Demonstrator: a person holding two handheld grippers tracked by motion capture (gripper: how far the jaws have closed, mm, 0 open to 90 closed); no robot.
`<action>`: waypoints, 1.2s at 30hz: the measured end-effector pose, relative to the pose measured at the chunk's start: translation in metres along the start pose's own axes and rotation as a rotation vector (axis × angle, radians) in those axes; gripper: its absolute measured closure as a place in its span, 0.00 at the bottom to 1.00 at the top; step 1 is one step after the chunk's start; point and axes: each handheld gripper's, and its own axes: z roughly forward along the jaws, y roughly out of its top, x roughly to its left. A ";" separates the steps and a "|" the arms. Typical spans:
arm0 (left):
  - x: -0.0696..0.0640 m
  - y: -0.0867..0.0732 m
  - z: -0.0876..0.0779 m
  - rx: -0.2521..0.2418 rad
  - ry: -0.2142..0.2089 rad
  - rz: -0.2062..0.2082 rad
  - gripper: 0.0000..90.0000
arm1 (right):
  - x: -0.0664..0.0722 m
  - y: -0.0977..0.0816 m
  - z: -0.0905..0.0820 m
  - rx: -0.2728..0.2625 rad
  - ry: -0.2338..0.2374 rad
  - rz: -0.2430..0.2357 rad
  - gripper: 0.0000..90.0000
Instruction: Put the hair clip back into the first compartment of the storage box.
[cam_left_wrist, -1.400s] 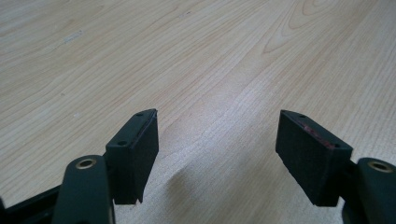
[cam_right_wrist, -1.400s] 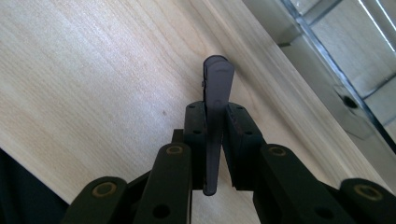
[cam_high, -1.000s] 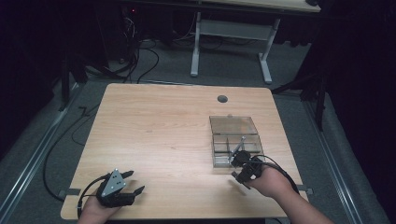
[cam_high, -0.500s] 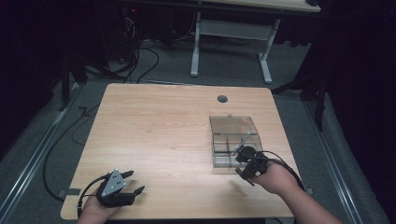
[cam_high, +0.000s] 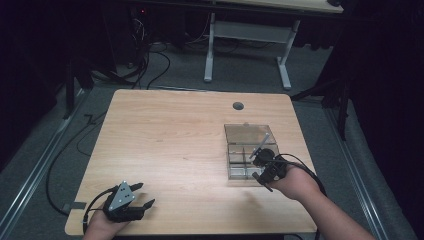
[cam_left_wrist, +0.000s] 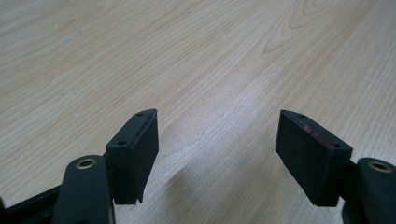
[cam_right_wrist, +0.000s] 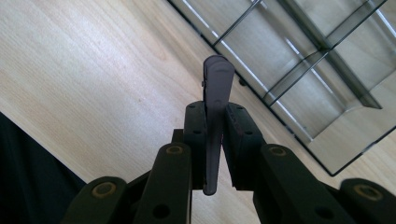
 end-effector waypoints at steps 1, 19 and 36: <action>0.000 0.000 0.000 0.000 0.000 0.000 0.34 | -0.001 0.001 0.000 -0.004 -0.004 -0.011 0.89; 0.001 0.000 0.000 -0.001 -0.003 -0.004 0.34 | -0.014 0.039 0.002 -0.006 -0.029 -0.029 0.89; 0.001 0.000 0.000 -0.001 -0.004 -0.006 0.34 | -0.025 0.073 0.019 -0.004 -0.026 -0.063 0.89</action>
